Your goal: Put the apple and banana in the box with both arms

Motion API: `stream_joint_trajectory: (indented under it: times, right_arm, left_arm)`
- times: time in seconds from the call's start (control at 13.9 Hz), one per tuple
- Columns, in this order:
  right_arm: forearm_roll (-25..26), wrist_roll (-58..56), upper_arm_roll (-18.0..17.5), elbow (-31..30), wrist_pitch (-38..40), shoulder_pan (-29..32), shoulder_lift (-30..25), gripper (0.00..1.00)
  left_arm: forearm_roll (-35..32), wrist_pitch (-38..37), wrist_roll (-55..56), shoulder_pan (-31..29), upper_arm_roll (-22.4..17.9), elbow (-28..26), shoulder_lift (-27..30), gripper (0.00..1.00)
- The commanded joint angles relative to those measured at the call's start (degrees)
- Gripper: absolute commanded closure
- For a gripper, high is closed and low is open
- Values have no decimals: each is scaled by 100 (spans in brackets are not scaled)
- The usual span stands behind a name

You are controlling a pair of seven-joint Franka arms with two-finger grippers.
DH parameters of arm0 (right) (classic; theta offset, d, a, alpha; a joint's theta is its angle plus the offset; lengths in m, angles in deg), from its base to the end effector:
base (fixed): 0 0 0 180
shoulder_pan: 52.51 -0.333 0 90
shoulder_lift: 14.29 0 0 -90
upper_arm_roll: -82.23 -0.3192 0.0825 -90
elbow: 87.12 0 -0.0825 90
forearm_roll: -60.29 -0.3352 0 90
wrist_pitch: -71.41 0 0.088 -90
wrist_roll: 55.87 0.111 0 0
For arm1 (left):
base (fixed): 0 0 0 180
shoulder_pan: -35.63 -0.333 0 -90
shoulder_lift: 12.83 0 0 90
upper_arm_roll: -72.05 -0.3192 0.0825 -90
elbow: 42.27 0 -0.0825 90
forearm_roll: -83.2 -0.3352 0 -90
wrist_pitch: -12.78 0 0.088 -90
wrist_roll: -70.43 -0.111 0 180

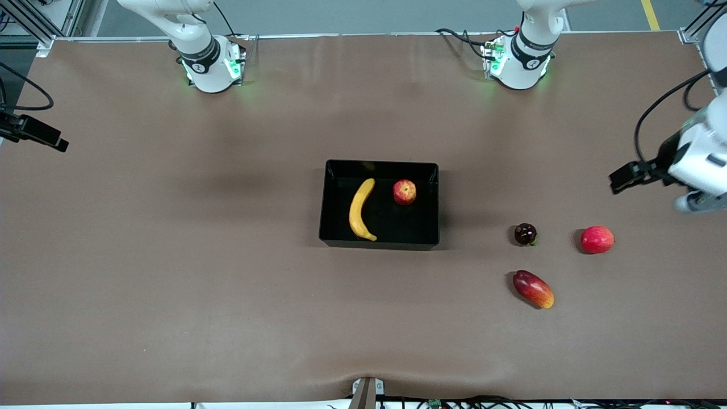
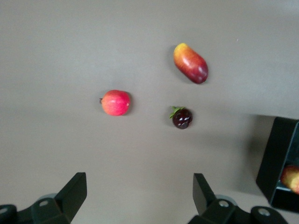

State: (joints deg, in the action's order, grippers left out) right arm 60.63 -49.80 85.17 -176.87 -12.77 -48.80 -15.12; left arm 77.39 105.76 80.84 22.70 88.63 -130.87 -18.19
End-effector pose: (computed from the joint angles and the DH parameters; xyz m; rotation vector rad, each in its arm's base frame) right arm 0.4866 -0.0577 0.6243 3.1148 -0.3477 -0.1298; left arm 0.5372 -0.0159 0.5920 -3.0611 -0.1732 0.0061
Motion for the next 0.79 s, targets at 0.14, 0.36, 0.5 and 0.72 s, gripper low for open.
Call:
stream_joint_trajectory:
  times: [0.14, 0.36, 0.5, 0.72]
  right_arm:
    - [10, 44, -101, 28, 25, 130, 12, 0]
    - [10, 44, -101, 28, 25, 130, 12, 0]
    - [10, 35, -101, 37, 16, 130, 12, 0]
    - [10, 44, -101, 37, 25, 121, 12, 0]
  left_arm:
    - [607, -33, -365, 361, -726, -1281, 1229, 0]
    - [590, -218, -374, 1018, -1208, -1335, 1405, 0]
    - [581, -236, -365, 1249, -1298, -1308, 1415, 0]
    - [564, -288, -312, 1364, -1298, -1343, 1450, 0]
